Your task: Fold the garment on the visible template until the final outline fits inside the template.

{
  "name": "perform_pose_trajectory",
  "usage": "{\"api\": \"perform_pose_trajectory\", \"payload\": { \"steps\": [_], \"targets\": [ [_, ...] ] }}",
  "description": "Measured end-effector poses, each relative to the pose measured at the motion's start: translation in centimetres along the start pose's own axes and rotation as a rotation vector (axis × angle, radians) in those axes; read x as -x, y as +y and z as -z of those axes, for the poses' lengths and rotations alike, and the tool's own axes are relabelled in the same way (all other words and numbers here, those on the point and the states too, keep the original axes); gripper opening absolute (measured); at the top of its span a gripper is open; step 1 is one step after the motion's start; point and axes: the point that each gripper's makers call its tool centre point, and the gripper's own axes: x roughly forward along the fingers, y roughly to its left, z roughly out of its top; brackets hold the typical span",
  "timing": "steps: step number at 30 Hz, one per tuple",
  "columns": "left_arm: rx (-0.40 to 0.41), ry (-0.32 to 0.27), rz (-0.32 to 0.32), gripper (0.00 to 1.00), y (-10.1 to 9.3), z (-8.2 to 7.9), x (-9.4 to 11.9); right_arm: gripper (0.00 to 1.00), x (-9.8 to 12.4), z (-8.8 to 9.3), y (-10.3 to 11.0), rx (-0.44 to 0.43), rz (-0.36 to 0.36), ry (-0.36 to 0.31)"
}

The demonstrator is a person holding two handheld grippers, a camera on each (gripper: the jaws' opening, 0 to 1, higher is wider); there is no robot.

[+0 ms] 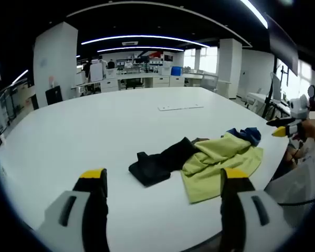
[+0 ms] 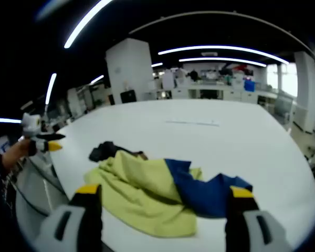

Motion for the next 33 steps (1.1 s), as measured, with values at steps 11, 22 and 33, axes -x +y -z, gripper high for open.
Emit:
{"api": "perform_pose_trajectory", "payload": {
  "steps": [11,22,33],
  "targets": [
    [0.001,0.001,-0.004,0.86,0.12,0.06,0.01,0.99,-0.13,-0.02,0.08,0.001,-0.007,0.000],
    [0.007,0.000,-0.001,0.85,0.12,-0.04,-0.07,0.99,-0.32,0.05,0.00,-0.002,-0.008,0.002],
    [-0.006,0.001,0.014,0.84,-0.23,-0.42,-0.54,0.99,-0.67,0.05,-0.02,-0.001,-0.011,0.008]
  ]
}}
